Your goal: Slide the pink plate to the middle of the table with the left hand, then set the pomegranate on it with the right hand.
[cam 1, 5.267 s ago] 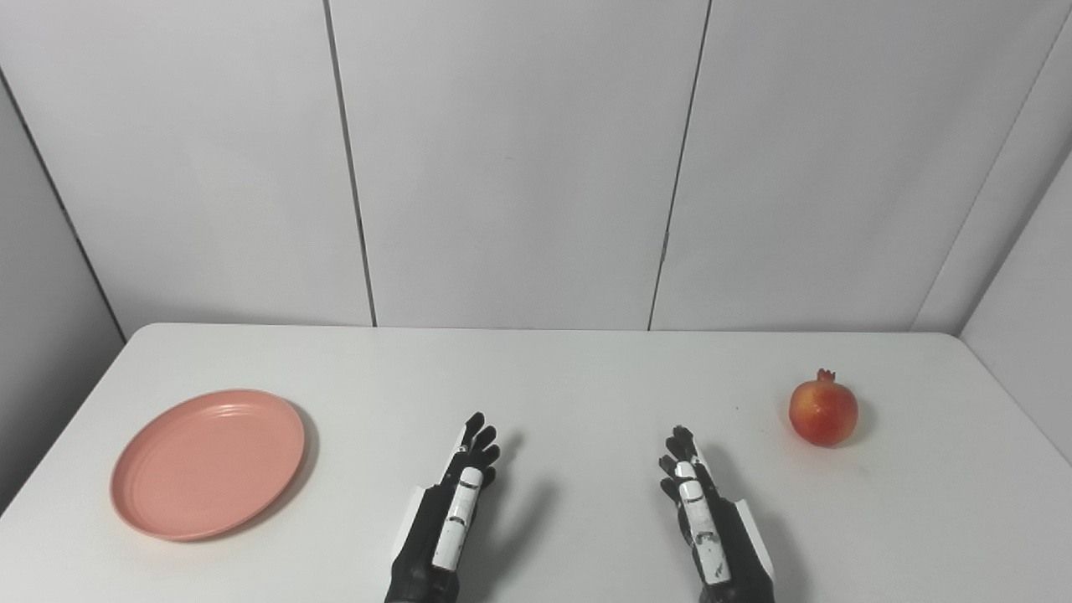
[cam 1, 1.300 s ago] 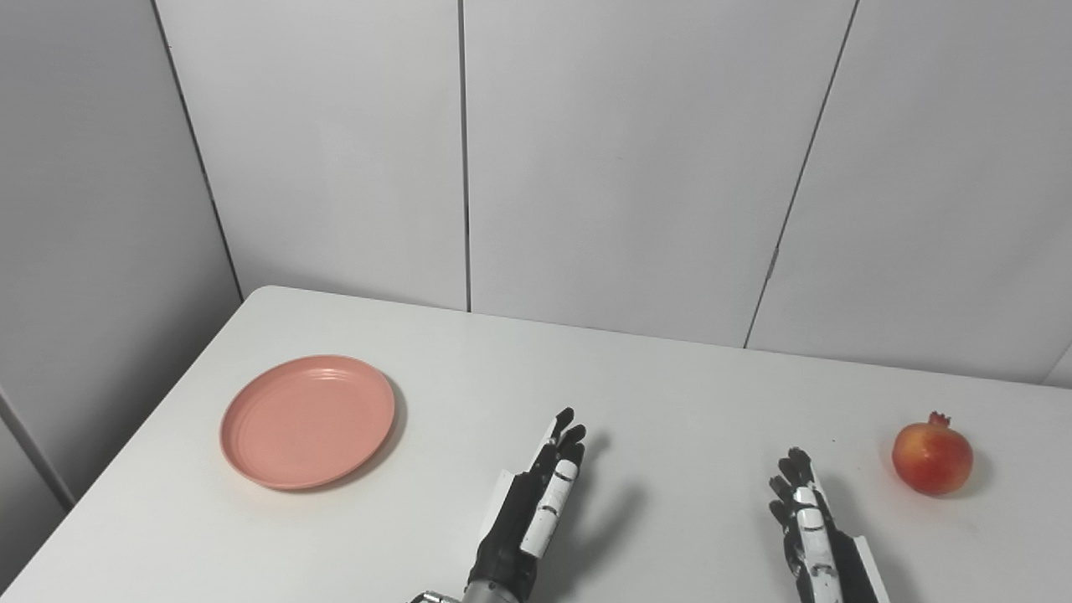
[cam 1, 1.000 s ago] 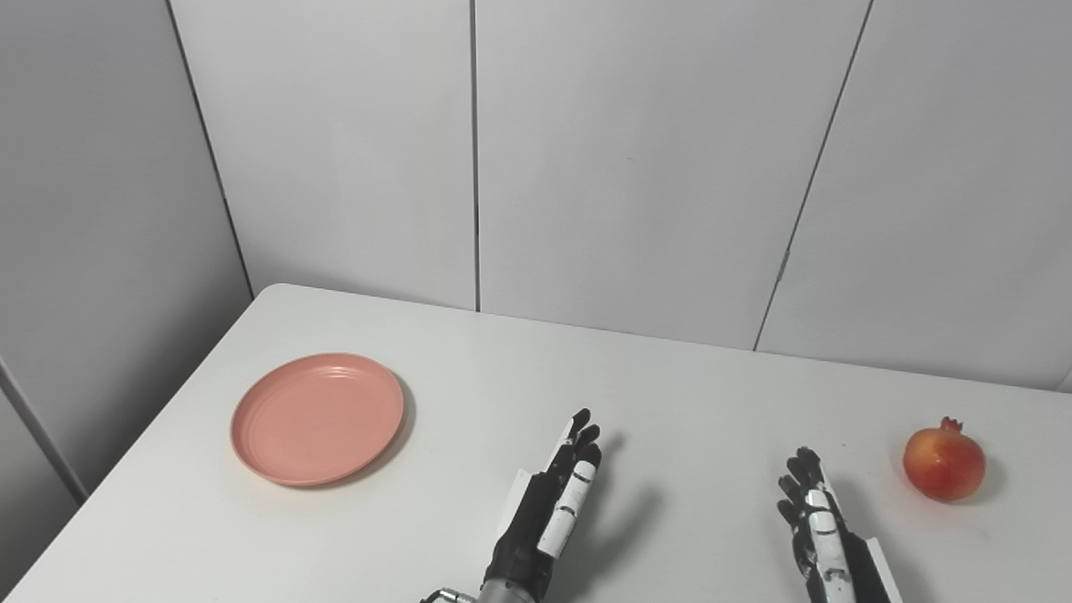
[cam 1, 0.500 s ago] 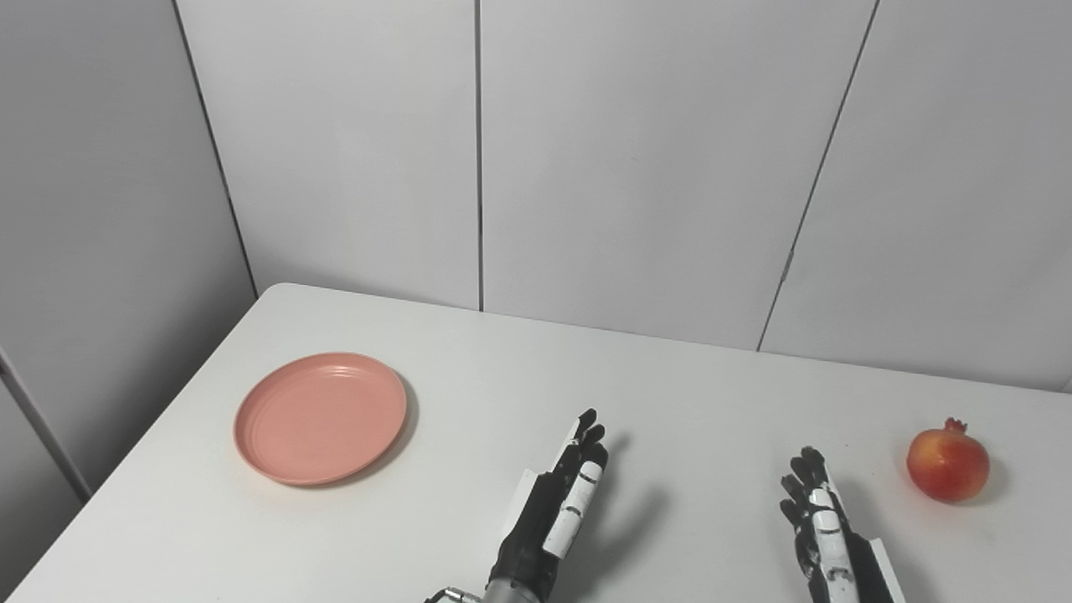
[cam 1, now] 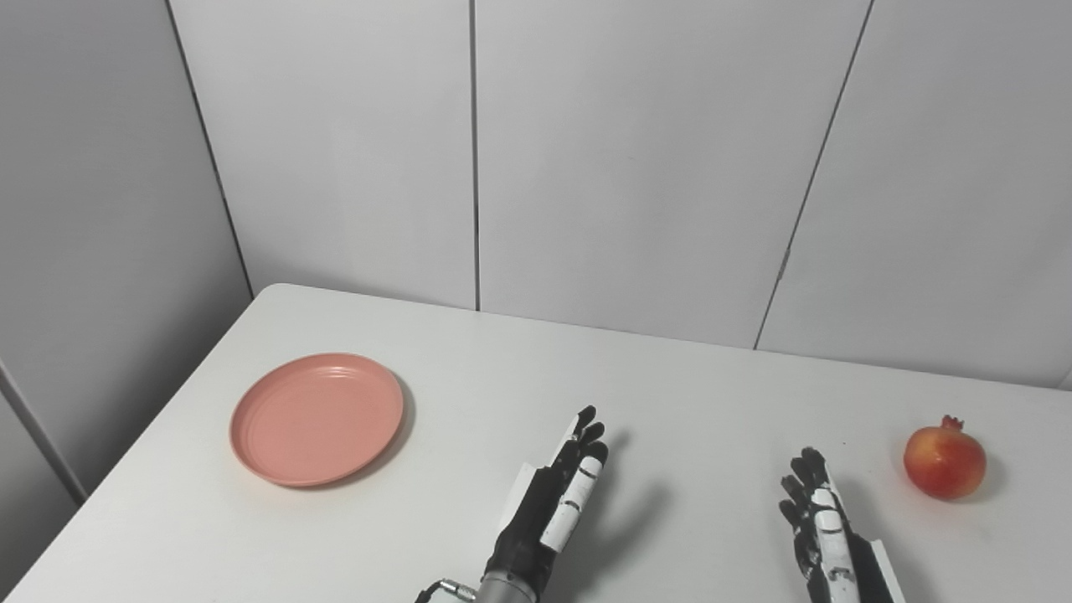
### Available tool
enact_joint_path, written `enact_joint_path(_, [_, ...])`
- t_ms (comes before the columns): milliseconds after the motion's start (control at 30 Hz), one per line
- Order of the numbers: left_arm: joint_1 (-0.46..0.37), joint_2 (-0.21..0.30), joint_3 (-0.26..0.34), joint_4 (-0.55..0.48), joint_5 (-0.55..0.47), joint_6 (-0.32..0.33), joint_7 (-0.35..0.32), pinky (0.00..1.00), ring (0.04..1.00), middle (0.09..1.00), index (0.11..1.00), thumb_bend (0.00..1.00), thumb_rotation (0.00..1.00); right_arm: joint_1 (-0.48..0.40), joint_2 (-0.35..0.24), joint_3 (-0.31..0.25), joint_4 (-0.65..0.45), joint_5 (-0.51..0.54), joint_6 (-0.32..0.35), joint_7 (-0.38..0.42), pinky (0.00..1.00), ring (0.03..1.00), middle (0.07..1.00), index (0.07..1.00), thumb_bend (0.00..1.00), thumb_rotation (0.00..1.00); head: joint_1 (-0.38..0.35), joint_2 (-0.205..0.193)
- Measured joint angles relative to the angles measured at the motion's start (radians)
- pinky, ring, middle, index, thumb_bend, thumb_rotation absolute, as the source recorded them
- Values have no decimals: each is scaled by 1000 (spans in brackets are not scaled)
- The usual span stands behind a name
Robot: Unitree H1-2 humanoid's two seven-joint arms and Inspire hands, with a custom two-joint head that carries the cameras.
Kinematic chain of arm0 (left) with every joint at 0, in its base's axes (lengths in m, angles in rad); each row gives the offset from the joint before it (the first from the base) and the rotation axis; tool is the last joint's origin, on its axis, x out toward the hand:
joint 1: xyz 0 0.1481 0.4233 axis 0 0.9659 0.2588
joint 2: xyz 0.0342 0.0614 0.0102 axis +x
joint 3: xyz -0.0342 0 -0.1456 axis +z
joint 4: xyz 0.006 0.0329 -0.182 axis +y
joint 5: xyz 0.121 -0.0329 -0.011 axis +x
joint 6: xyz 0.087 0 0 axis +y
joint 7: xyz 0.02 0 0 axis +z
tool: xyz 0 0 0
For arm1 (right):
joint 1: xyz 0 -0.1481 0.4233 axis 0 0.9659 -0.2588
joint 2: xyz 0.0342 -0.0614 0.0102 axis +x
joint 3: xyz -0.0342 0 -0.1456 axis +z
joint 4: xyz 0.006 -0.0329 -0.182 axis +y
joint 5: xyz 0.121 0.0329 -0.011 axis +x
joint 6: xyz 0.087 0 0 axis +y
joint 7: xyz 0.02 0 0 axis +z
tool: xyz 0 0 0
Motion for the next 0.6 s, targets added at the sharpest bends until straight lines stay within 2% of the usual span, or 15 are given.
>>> enact_joint_path(133, [-5,5,11,-45,-1,20,-10,921,949,967,963,447,1000,0,0,0,0,-2,0,0,1000,986,993,998,196,1000,3,-3])
enact_joint_path(333, [-55,15,47,-129,-5,80,-16,926,948,967,963,438,1000,0,0,1,0,-2,0,0,1000,991,998,1000,191,1000,12,-8])
enact_joint_path(600, [-121,39,80,-172,-26,83,-22,939,948,962,956,463,1000,-1,0,-1,2,5,0,0,1000,990,995,999,184,1000,20,-12])
